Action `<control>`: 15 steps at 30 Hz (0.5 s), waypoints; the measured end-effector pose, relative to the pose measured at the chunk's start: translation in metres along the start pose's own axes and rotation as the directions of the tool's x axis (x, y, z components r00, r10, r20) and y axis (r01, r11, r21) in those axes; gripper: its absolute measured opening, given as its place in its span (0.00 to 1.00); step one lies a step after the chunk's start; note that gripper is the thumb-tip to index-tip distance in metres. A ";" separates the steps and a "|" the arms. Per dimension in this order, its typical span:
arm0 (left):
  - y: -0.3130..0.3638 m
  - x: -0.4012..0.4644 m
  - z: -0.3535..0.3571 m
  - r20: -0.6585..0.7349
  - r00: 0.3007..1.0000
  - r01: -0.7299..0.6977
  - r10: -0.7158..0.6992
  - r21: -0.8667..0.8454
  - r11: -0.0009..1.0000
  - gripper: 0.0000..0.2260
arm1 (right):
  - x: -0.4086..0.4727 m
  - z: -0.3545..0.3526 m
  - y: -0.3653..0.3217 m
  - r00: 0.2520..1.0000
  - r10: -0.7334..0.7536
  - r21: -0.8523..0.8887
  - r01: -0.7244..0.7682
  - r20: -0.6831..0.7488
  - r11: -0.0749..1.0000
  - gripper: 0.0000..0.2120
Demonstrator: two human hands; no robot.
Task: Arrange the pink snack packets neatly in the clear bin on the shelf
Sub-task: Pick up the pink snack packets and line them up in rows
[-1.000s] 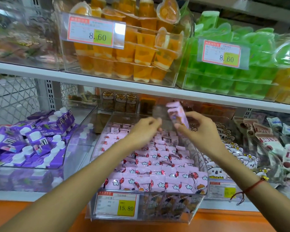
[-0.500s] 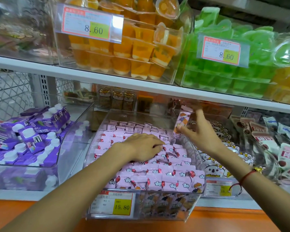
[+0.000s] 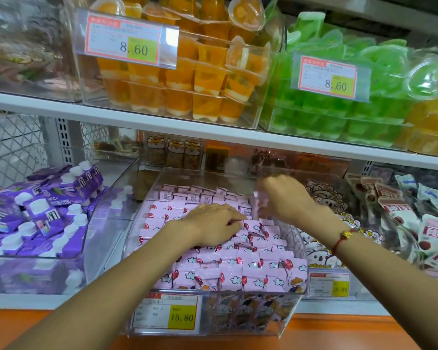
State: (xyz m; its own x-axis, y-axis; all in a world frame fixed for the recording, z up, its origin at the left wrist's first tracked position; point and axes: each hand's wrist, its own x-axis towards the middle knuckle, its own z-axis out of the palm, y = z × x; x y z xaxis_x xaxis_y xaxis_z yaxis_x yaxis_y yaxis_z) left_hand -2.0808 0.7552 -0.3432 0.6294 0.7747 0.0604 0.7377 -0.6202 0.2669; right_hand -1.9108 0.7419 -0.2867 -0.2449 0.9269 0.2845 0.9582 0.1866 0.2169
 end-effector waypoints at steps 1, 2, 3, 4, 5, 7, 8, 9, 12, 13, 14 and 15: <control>0.000 0.000 0.000 -0.001 1.000 -0.003 0.003 0.002 1.000 0.19 | -0.001 0.004 0.001 0.997 -0.019 -0.045 0.022 0.080 0.999 0.15; 0.000 0.000 0.000 0.001 1.000 -0.006 0.006 0.003 1.000 0.19 | -0.003 0.006 0.002 0.989 -0.025 -0.074 0.036 0.146 0.997 0.15; 0.000 -0.001 0.000 0.003 1.000 -0.009 0.009 -0.001 1.000 0.19 | -0.005 0.007 0.004 0.983 -0.022 -0.067 0.035 0.183 0.997 0.15; 0.000 -0.001 0.000 0.000 1.000 -0.012 0.012 -0.012 1.000 0.19 | -0.008 0.007 0.006 0.983 -0.020 -0.025 0.025 0.180 0.999 0.14; 0.000 -0.001 0.000 -0.009 1.000 -0.013 0.013 -0.032 0.999 0.19 | -0.012 0.007 0.007 0.989 -0.013 0.040 0.007 0.146 0.999 0.13; 0.000 -0.003 -0.001 -0.029 1.000 -0.004 0.002 -0.092 0.996 0.19 | -0.023 0.005 0.009 0.999 0.047 0.191 -0.050 0.022 0.980 0.16; 0.001 -0.003 -0.003 -0.047 0.999 0.001 -0.007 -0.126 0.992 0.19 | -0.032 0.004 0.009 0.994 0.107 0.264 -0.094 -0.034 0.960 0.18; 0.003 -0.003 -0.004 -0.075 0.997 0.003 -0.015 -0.159 0.987 0.19 | -0.042 0.004 0.009 0.983 0.169 0.318 -0.138 -0.073 0.938 0.19; 0.016 0.003 -0.008 -0.130 0.991 -0.014 -0.011 -0.193 0.981 0.19 | -0.070 0.011 0.006 0.964 0.256 0.388 -0.211 -0.068 0.897 0.19; 0.023 0.008 -0.009 -0.115 0.993 -0.012 -0.006 -0.158 0.987 0.18 | -0.076 0.013 0.004 0.961 0.268 0.408 -0.219 -0.066 0.886 0.18; 0.029 0.013 -0.007 -0.089 0.996 -0.012 0.003 -0.098 0.995 0.15 | -0.079 0.015 0.003 0.957 0.279 0.427 -0.220 -0.082 0.877 0.17; 0.035 0.018 -0.005 -0.058 0.998 -0.014 0.012 -0.032 0.999 0.12 | -0.081 0.017 0.002 0.952 0.289 0.437 -0.216 -0.107 0.873 0.17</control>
State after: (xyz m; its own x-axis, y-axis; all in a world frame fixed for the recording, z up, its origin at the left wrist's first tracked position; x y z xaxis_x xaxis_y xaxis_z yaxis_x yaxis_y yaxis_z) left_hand -2.0456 0.7479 -0.3277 0.6227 0.7733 0.1195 0.7208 -0.6263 0.2969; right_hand -1.8861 0.6729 -0.3246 0.0277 0.9010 0.4329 0.9541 0.1054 -0.2803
